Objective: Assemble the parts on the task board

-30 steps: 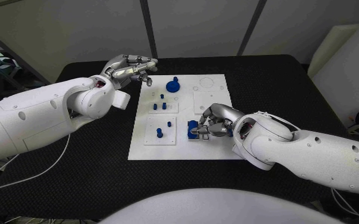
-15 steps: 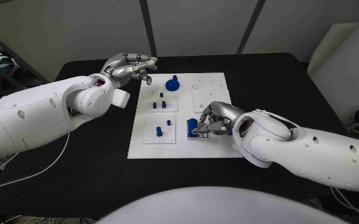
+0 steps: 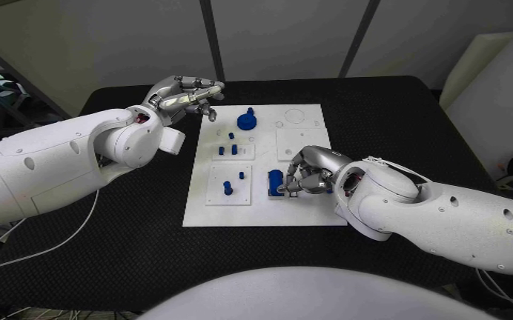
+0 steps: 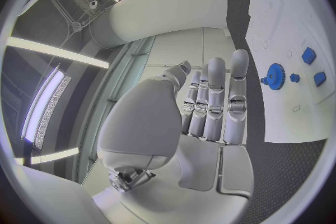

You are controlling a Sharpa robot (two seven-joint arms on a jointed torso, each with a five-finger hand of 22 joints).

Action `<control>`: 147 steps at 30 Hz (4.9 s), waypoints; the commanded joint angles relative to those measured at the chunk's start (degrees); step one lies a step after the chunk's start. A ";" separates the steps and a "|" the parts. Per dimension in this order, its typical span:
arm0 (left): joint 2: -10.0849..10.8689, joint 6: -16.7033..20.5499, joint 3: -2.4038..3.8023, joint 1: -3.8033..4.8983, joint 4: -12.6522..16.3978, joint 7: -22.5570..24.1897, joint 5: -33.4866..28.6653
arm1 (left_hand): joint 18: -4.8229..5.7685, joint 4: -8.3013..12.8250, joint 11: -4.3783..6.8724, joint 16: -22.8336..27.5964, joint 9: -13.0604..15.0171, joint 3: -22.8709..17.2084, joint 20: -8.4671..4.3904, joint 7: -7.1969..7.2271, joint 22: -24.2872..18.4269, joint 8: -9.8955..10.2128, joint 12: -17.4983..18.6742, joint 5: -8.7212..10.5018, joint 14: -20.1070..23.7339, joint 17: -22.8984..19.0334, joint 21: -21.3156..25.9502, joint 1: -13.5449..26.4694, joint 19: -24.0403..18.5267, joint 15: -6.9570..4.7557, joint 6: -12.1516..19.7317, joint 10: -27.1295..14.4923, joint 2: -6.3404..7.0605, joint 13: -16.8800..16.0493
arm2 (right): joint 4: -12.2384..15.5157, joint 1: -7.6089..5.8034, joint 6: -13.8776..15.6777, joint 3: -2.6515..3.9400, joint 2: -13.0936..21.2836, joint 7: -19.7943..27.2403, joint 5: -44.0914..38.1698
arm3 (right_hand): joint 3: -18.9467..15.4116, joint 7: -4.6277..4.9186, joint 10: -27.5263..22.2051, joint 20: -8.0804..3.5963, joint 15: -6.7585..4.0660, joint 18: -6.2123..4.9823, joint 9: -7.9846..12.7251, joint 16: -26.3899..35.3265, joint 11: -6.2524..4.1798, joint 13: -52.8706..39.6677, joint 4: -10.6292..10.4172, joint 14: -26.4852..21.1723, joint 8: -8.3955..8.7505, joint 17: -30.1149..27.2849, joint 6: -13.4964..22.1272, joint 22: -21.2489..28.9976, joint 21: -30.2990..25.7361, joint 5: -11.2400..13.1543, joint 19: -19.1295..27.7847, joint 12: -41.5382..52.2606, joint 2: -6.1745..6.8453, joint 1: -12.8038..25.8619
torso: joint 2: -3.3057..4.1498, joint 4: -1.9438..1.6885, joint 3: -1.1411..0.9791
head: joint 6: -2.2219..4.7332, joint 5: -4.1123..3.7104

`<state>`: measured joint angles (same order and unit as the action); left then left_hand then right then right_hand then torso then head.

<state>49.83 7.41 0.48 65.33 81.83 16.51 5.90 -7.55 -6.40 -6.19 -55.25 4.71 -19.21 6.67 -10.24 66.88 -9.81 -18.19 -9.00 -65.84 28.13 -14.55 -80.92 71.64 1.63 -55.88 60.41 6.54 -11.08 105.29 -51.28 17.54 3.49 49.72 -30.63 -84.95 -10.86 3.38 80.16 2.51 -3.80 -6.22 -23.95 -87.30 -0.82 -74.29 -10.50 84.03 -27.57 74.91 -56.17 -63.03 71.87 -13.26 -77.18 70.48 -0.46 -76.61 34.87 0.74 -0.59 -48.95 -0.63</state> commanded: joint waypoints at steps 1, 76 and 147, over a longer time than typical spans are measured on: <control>0.04 -0.59 0.03 0.07 0.11 0.04 -0.17 | -2.81 -0.03 0.13 0.02 -0.09 0.34 0.25 0.03 -0.05 -0.23 -0.28 0.02 0.41 -0.05 0.11 0.06 0.21 -0.08 0.26 -0.43 -0.67 -0.08 | -0.07 -0.12 -1.15 0.05 -0.04 1.43 0.99 | -0.73 0.28 0.18 -0.35 -0.41 0.73 -0.12 -0.21 0.23 0.20 -0.47 4.87 -0.06 9.72 0.16 0.19 -0.07 1.29 0.20 -0.25 0.92 0.82 | 0.06 -0.10 0.02 | -0.12 -0.02; 0.36 -0.55 0.03 -0.01 0.47 -0.07 -0.17 | -2.81 -0.12 0.10 -0.04 -0.11 0.39 0.28 0.00 -0.20 -0.31 -0.45 -0.01 0.46 -0.12 0.24 0.05 0.26 -0.05 0.39 -0.63 -0.86 -0.07 | 4.36 -0.05 8.10 0.01 15.42 4.92 -0.20 | -1.60 2.41 -1.25 1.02 1.07 0.24 3.32 0.96 2.00 1.80 -3.42 4.49 10.46 7.99 0.92 2.44 -2.36 -1.83 1.38 -4.02 -2.18 -1.94 | -0.10 0.54 -0.05 | 0.86 -2.60; 0.91 -0.96 0.03 -0.25 0.66 -0.11 -0.17 | -2.81 -0.05 0.11 -0.06 -0.12 0.39 0.29 0.02 -0.28 -0.37 -0.57 -0.03 0.54 -0.17 0.32 -0.09 0.28 -0.05 0.45 -0.75 -0.92 -0.06 | -1.50 4.47 -5.40 -0.16 6.72 -2.81 -20.60 | 1.83 1.56 -1.63 0.53 0.40 0.13 4.32 1.36 1.18 1.71 0.96 4.41 14.30 7.69 -3.87 3.02 -3.27 -2.18 1.56 -4.53 -2.94 -11.48 | -0.14 0.49 -0.02 | -0.01 -2.37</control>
<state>50.71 7.10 0.47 65.01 82.37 16.35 5.90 -7.55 -6.56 -6.18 -55.25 4.64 -19.04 6.67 -10.23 66.65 -9.81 -18.40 -9.00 -65.85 28.05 -14.55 -80.99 71.64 1.63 -55.89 60.01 6.01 -11.08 104.53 -47.42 15.69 3.90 56.15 -31.47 -107.64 -9.63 4.91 78.38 3.25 -2.77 -6.22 -19.39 -85.98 0.92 -72.39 -9.54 83.88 -13.24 74.90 -59.55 -59.86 68.47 -15.49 -75.65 65.52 -1.41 -86.99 34.72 1.22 -0.57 -48.93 -3.05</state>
